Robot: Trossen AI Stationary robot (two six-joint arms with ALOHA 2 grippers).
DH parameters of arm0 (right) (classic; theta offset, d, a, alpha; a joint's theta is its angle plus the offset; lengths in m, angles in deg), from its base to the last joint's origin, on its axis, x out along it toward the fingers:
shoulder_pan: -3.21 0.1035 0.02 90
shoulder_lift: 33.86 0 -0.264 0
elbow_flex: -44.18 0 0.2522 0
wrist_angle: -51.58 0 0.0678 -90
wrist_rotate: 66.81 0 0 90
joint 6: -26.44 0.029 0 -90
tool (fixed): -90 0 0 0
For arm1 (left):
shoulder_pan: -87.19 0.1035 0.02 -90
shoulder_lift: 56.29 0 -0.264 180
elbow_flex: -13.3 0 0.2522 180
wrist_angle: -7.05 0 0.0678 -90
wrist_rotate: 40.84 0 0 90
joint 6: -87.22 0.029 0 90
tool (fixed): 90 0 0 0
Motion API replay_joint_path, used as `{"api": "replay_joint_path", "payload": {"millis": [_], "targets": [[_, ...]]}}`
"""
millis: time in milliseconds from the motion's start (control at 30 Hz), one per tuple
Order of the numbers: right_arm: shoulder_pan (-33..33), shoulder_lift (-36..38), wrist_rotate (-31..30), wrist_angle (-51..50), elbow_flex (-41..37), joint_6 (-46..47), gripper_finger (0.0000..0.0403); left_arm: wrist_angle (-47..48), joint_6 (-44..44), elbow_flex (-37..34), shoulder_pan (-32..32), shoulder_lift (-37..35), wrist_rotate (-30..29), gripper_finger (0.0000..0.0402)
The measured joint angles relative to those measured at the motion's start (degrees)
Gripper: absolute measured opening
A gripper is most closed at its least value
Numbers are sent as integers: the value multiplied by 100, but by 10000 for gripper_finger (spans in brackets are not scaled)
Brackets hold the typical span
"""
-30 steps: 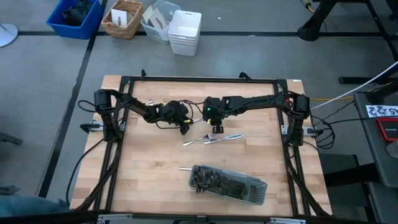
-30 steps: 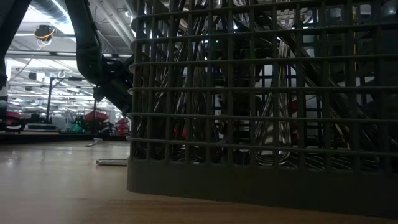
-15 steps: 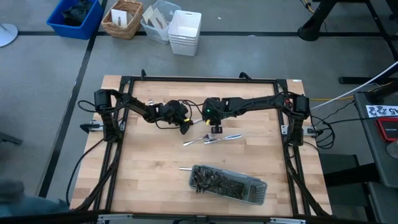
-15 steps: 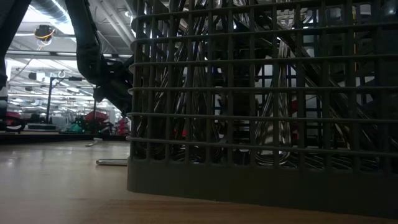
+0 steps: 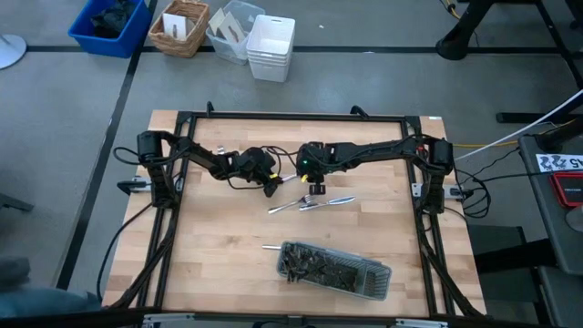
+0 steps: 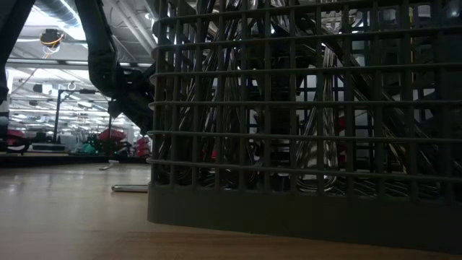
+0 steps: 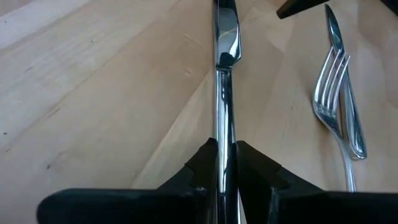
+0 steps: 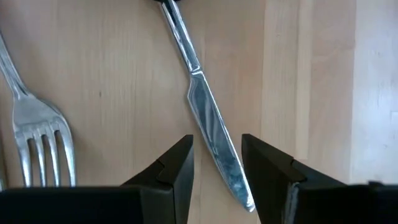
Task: Sort silverware
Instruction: Put the knife into the gray silverware rack
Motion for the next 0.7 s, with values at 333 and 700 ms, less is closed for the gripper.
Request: {"api": "replay_joint_path", "payload": {"millis": [333,700], "targets": [[44,0,316,-57,0,-247,136,18,-167,4,0,-2,188,42],[262,-3,-162,-45,-2,-859,136,18,-160,2,0,-2,188,43]]}}
